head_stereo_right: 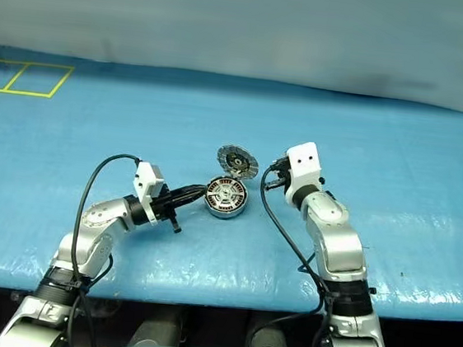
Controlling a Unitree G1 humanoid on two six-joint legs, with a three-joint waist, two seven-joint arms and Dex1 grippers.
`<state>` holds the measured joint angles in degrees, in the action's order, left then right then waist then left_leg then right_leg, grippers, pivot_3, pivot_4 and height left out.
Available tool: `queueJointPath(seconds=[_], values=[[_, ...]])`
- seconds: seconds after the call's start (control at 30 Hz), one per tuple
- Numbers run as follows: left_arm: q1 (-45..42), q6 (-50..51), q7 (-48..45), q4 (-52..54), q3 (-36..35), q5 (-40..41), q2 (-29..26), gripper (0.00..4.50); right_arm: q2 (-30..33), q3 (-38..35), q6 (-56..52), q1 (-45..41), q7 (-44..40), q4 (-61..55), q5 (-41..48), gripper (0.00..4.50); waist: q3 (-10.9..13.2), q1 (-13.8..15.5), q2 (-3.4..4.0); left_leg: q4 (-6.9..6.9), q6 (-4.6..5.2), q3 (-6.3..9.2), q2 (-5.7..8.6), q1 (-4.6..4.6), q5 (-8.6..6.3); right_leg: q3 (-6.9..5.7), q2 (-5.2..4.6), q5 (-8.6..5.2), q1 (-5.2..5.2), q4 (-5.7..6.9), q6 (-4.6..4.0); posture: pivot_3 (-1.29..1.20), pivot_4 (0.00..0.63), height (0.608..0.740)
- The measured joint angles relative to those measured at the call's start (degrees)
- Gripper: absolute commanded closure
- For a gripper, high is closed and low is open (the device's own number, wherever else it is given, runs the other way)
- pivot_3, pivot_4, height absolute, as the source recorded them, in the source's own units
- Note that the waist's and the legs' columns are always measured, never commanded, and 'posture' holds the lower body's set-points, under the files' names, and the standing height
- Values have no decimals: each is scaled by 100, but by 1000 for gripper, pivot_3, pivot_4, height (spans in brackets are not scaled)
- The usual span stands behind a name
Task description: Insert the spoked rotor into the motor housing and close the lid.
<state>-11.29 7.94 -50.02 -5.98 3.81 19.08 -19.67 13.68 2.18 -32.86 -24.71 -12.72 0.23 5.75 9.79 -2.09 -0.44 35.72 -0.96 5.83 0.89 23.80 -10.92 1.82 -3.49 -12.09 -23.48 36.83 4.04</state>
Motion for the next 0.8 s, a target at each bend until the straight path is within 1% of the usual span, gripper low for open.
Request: queueJointPath(seconds=[0.13,0.3,0.4,0.53,0.8], values=[[107,-9,11,13,-49,3,-1,4500,-225,-157,389,-558,-55,1050,60,4466,0,-23,0,-8,1,-1,-2,-5,0,1,2,1,0,1,-1,0,150,740],[294,-4,80,71,-125,10,-6,4500,-490,-466,504,-1455,-853,2339,680,4466,1,-69,1,-14,1,-1,-4,-10,1,2,6,2,2,2,-3,0,150,740],[401,-1,137,105,-165,10,-10,4500,-503,-510,538,-1756,-1281,2927,842,4466,1,-63,2,-18,1,1,-3,-9,1,2,6,10,1,2,-10,0,150,740],[509,8,205,214,-226,13,-13,4500,-546,-539,516,-1946,-1849,3305,1063,4466,1,-84,3,-22,1,1,-3,-10,1,2,6,18,-2,4,-11,0,150,740],[600,51,247,281,-230,115,-10,4500,-562,-533,220,-2043,-2707,3335,1371,4466,2,-104,3,-22,1,1,-4,-11,1,2,8,13,-3,5,-5,0,150,740]])
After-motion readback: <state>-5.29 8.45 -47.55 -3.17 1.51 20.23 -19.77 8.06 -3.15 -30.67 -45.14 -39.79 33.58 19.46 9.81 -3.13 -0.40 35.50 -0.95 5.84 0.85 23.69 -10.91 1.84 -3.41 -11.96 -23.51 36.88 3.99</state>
